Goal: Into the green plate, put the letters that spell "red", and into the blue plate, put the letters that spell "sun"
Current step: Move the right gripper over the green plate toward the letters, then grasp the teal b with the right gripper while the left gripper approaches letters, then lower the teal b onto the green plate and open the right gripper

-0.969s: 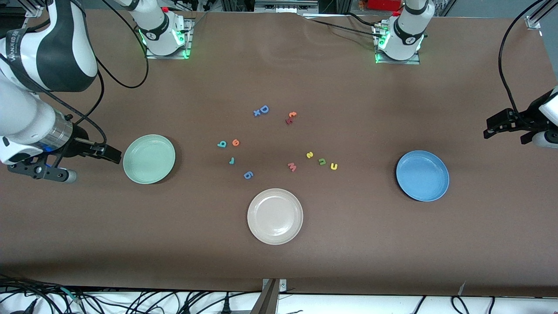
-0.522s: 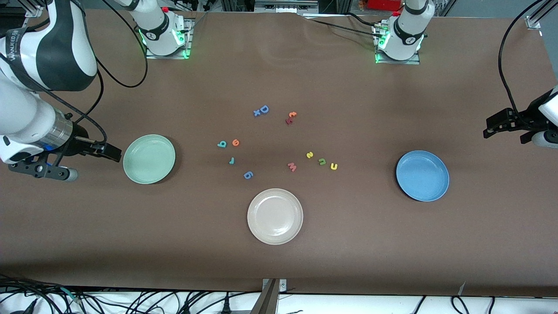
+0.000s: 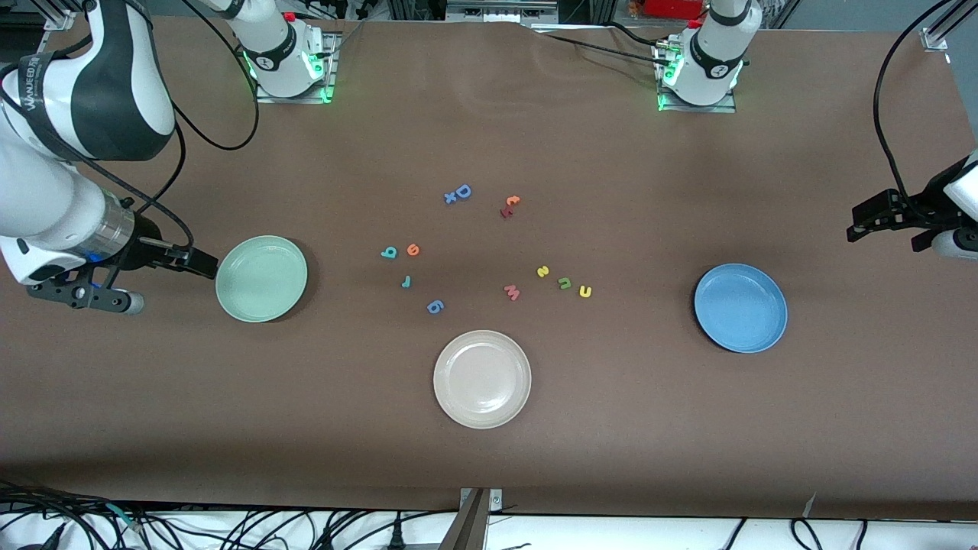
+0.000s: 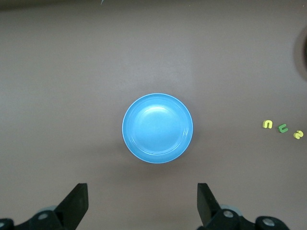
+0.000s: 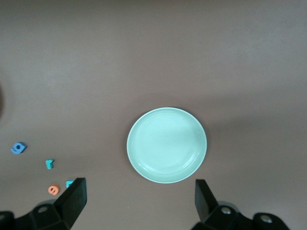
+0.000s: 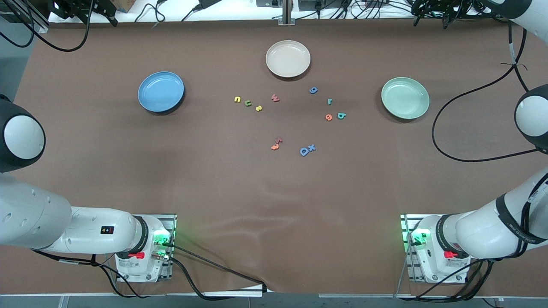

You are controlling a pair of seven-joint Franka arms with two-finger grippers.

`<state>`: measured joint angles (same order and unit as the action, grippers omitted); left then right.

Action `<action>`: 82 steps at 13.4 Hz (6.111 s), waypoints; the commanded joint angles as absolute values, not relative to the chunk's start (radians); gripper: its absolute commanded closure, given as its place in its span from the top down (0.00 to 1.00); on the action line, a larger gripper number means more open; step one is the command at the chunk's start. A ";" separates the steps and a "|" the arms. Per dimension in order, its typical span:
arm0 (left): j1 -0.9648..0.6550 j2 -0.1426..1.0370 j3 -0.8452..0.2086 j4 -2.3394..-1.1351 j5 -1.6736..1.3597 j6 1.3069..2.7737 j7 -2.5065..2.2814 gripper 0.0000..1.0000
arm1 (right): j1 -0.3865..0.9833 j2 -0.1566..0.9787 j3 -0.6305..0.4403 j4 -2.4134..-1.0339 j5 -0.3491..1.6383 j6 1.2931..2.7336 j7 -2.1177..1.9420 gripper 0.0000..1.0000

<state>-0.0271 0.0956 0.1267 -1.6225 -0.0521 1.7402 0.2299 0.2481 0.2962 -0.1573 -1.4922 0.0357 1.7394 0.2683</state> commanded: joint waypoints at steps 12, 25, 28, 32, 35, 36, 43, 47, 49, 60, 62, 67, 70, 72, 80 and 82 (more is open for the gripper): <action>-0.020 0.089 0.124 -1.614 -0.087 1.720 0.241 1.00 | 0.445 0.307 -0.144 -1.531 0.104 1.825 0.563 1.00; -0.020 0.089 0.124 -1.614 -0.087 1.720 0.242 1.00 | 0.588 0.426 -0.141 -1.715 0.156 2.011 0.666 1.00; -0.020 0.089 0.124 -1.614 -0.087 1.720 0.242 1.00 | 0.588 0.426 -0.141 -1.794 0.192 2.071 0.661 1.00; -0.020 0.090 0.124 -1.614 -0.087 1.720 0.242 1.00 | 0.591 0.429 -0.141 -1.937 0.192 2.242 0.617 1.00; -0.020 0.089 0.124 -1.612 -0.087 1.720 0.242 1.00 | 0.591 0.469 -0.112 -1.963 0.193 2.322 0.634 0.99; -0.020 0.089 0.124 -1.612 -0.087 1.720 0.242 1.00 | 0.591 0.485 -0.101 -1.965 0.195 2.339 0.634 0.99; -0.075 0.158 0.115 -1.611 -0.106 1.723 0.249 1.00 | 0.591 0.532 -0.071 -1.996 0.232 2.437 0.663 0.98; -0.166 0.280 0.117 -1.583 -0.138 1.752 0.235 1.00 | 0.591 0.541 -0.067 -2.013 0.230 2.473 0.669 0.74; -0.207 0.352 0.115 -1.568 -0.138 1.782 0.235 1.00 | 0.591 0.541 -0.069 -2.014 0.230 2.471 0.667 0.72; -0.359 0.568 0.117 -1.560 -0.255 2.034 0.195 1.00 | 0.592 0.534 -0.067 -2.043 0.232 2.473 0.670 0.29; -0.383 0.568 0.117 -1.563 -0.246 2.062 0.093 1.00 | 0.592 0.534 -0.067 -2.043 0.232 2.473 0.670 0.15; -0.419 0.581 0.120 -1.577 -0.200 2.140 -0.012 1.00 | 0.591 0.519 -0.072 -2.033 0.232 2.464 0.672 0.09; -0.420 0.581 0.117 -1.578 -0.100 2.149 -0.080 1.00 | 0.584 0.447 -0.098 -2.023 0.230 2.404 0.655 0.09; -0.420 0.583 0.117 -1.578 -0.101 2.151 -0.083 1.00 | 0.584 0.407 -0.149 -1.991 0.222 2.298 0.628 0.09; -0.515 0.641 0.156 -1.594 -0.115 2.270 -0.137 1.00 | 0.554 0.394 -0.494 -1.963 0.225 2.106 0.027 0.10; -0.537 0.652 0.166 -1.605 -0.115 2.281 -0.138 1.00 | 0.497 0.423 -0.492 -1.963 0.224 2.144 -0.041 0.10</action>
<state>-0.5040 0.6466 0.1371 -1.5955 -0.1244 2.2599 -0.1345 0.5315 0.3904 -0.4947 -1.9644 0.2158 2.1132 0.0289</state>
